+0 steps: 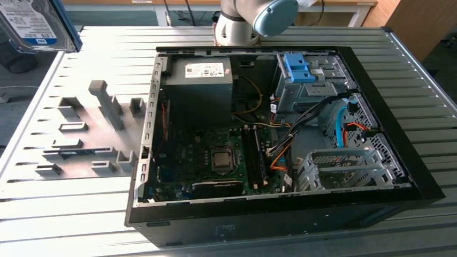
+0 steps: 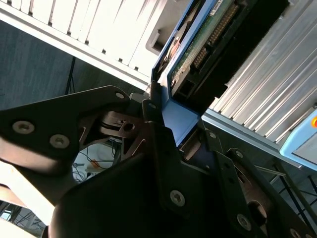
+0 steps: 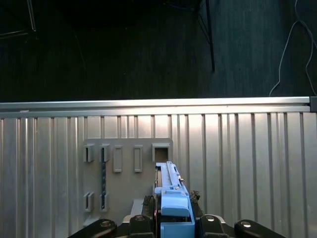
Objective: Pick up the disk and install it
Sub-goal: 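Pick up the disk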
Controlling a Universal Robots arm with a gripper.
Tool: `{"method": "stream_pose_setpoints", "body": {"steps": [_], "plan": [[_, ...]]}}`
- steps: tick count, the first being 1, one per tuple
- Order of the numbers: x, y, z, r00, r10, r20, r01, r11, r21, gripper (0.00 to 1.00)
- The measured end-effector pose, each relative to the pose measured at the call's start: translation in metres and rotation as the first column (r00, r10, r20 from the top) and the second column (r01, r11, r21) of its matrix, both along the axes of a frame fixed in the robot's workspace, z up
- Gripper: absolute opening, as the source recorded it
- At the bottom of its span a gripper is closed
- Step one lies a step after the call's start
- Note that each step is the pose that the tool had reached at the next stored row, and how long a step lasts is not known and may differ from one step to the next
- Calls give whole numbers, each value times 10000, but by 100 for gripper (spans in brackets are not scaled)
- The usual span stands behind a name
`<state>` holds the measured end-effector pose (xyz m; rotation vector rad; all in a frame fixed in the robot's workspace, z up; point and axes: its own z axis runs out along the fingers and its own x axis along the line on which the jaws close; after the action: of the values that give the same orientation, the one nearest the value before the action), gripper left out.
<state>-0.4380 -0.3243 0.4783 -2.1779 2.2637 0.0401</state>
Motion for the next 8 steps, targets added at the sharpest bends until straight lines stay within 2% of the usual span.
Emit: {"method": "stream_pose_setpoints", "body": {"steps": [8], "plan": [[1, 0, 186, 10000, 0, -2, 0, 10000, -1, 37]]}}
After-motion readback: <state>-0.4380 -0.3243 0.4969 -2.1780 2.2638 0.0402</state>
